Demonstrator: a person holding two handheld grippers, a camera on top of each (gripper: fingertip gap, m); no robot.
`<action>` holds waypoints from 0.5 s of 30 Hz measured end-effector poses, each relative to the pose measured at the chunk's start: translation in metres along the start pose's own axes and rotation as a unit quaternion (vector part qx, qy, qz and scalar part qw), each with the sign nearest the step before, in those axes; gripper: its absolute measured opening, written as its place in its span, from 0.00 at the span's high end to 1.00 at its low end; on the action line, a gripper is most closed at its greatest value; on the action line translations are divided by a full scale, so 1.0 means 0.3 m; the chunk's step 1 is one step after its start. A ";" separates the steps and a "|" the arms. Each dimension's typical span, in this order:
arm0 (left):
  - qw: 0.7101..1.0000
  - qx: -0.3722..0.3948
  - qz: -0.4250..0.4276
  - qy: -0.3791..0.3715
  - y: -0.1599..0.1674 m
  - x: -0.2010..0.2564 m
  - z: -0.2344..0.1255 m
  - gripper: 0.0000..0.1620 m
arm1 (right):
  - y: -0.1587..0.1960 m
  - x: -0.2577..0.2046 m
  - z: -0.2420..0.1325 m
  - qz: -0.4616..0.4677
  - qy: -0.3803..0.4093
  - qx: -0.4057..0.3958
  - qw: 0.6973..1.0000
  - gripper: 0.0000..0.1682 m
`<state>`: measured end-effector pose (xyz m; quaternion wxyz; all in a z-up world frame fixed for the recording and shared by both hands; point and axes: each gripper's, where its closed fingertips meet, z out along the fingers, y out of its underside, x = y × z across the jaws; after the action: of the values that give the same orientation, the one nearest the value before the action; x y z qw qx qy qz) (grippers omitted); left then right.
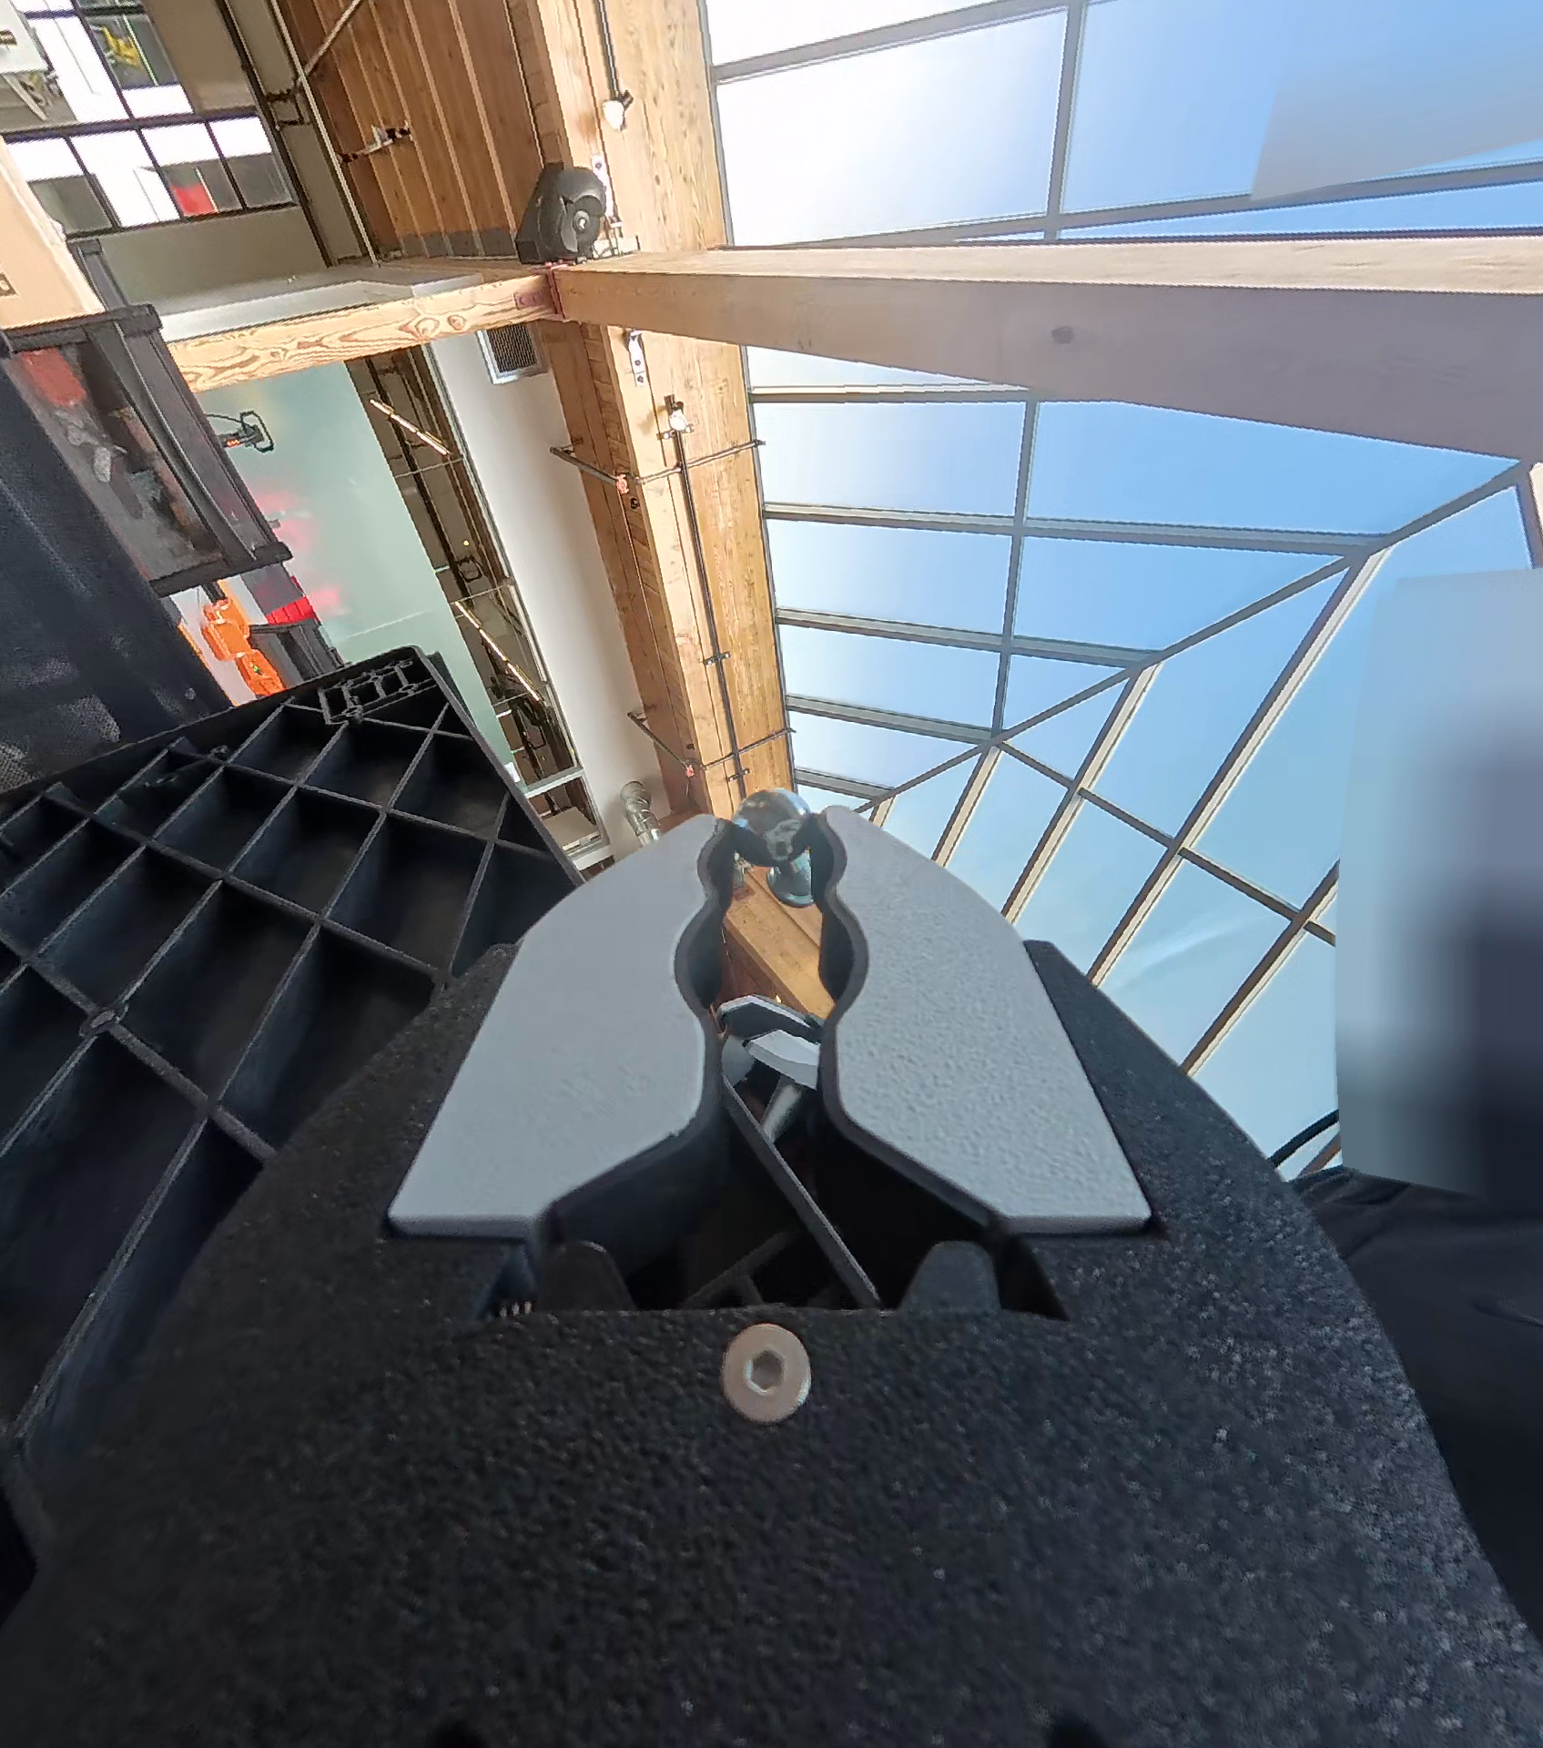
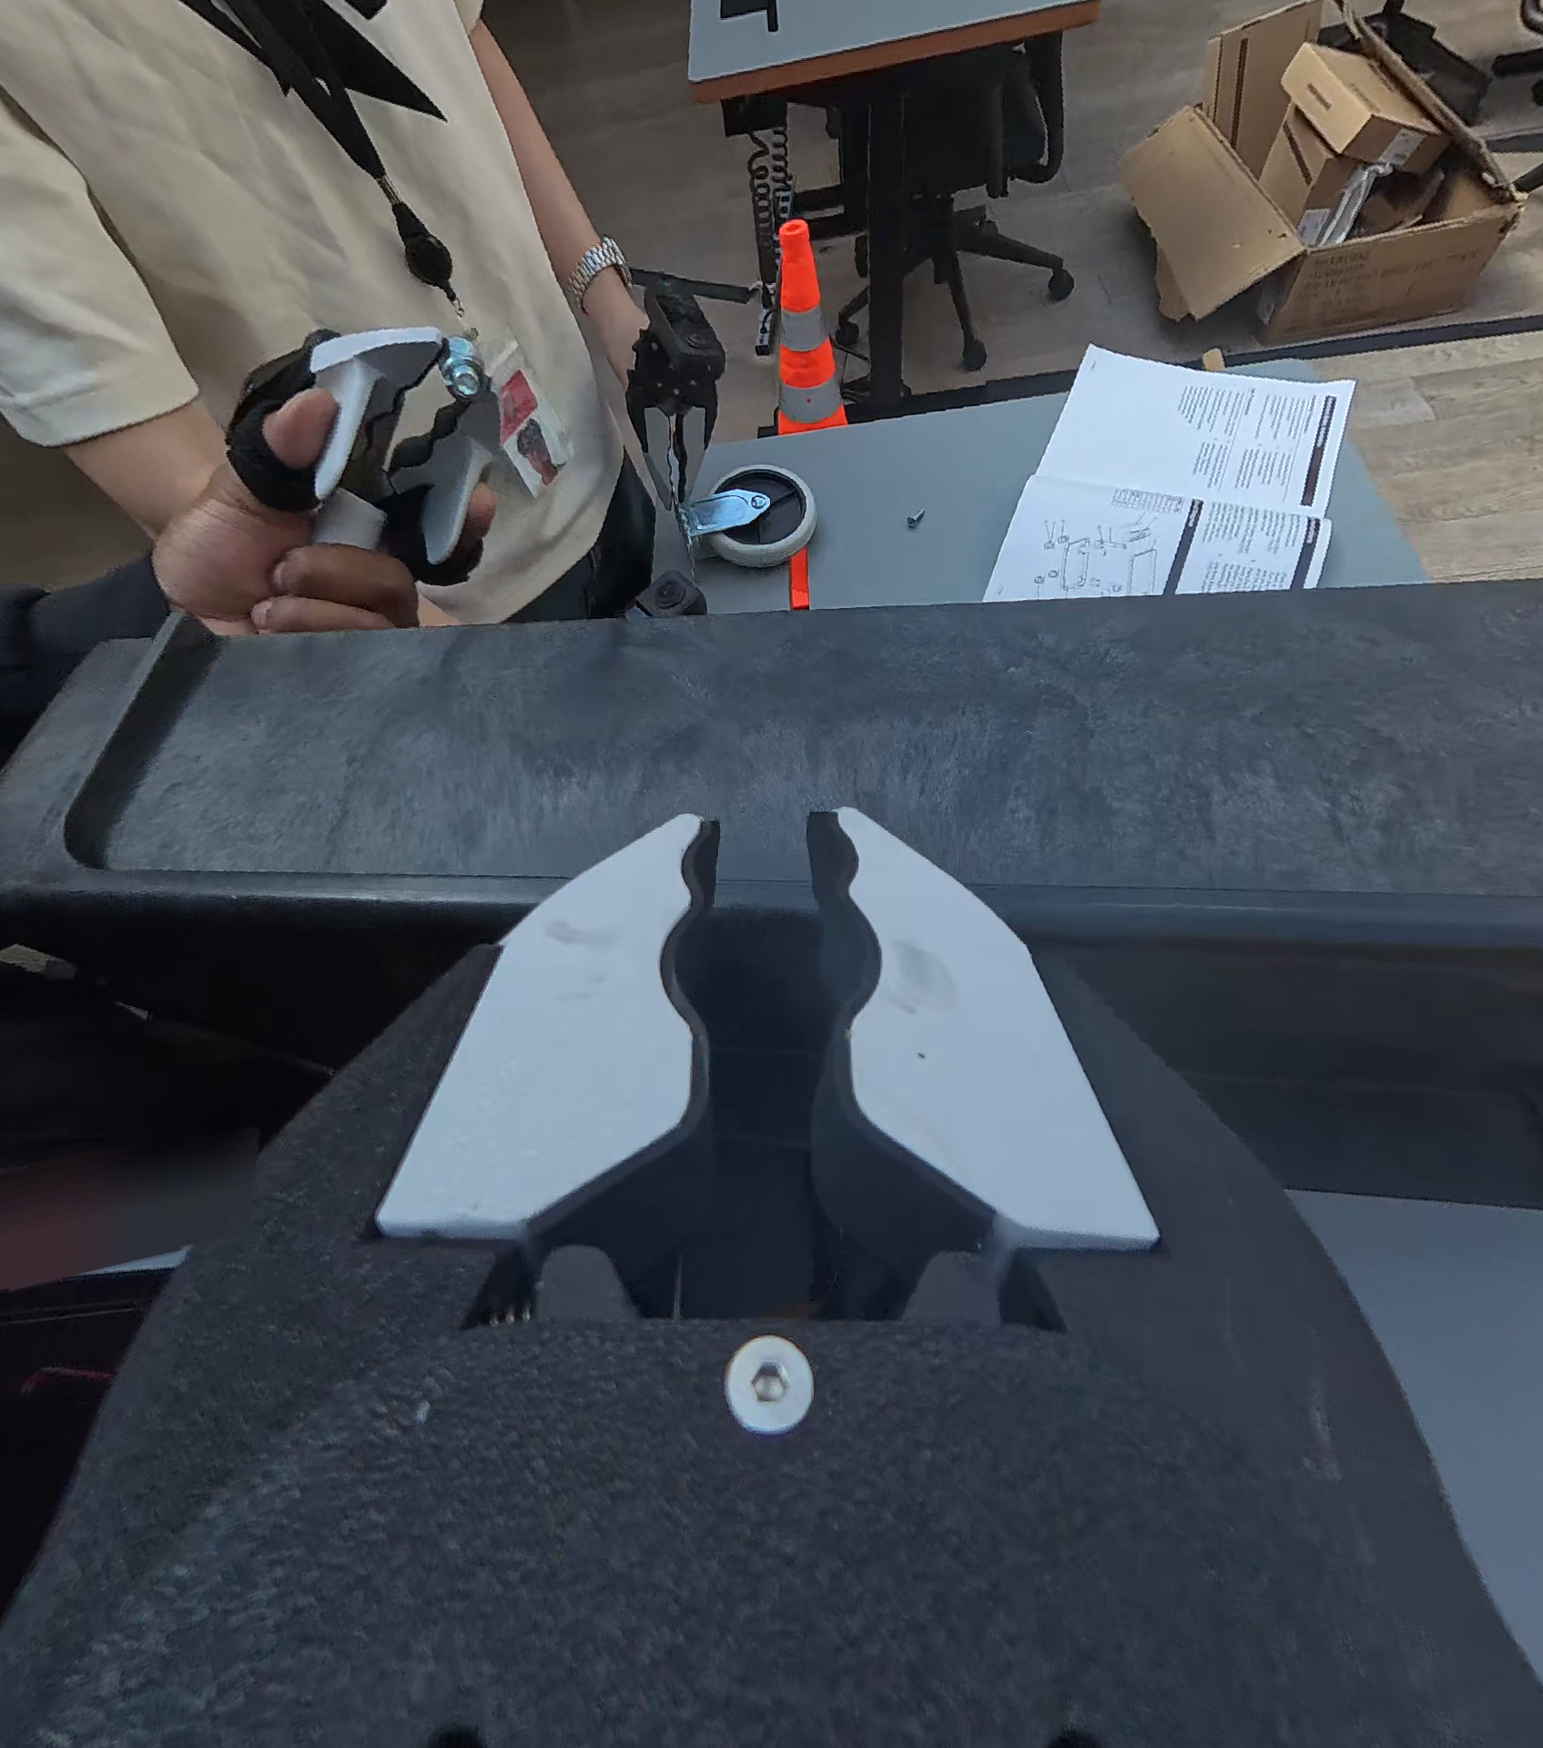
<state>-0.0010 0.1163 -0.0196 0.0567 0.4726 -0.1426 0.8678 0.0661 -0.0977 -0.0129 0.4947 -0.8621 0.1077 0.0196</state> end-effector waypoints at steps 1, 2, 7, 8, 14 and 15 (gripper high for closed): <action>1.000 0.005 0.000 0.000 0.000 0.003 -0.009 0.91 | 0.006 0.000 0.001 0.002 0.000 0.001 1.000 0.88; 1.000 0.010 -0.001 0.001 -0.001 0.006 -0.016 0.91 | 0.012 0.001 0.003 0.004 0.001 0.000 1.000 0.88; 1.000 0.013 -0.002 0.004 0.012 0.021 -0.031 0.91 | 0.028 -0.003 0.018 0.021 0.000 0.002 1.000 0.86; 1.000 0.012 0.000 0.005 0.014 0.026 -0.033 0.91 | 0.031 -0.003 0.018 0.026 0.000 0.003 1.000 0.85; 1.000 0.014 0.017 0.009 0.012 0.063 -0.064 0.91 | 0.050 -0.008 0.007 0.039 0.004 0.011 0.999 0.85; 1.000 0.015 0.019 0.008 0.010 0.067 -0.071 0.91 | 0.051 -0.007 0.005 0.041 0.004 0.013 0.999 0.85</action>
<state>-0.0298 0.1191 -0.0145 0.0343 0.4633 -0.1377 0.8747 0.0609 -0.1036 -0.0263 0.5043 -0.8505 0.1455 0.0352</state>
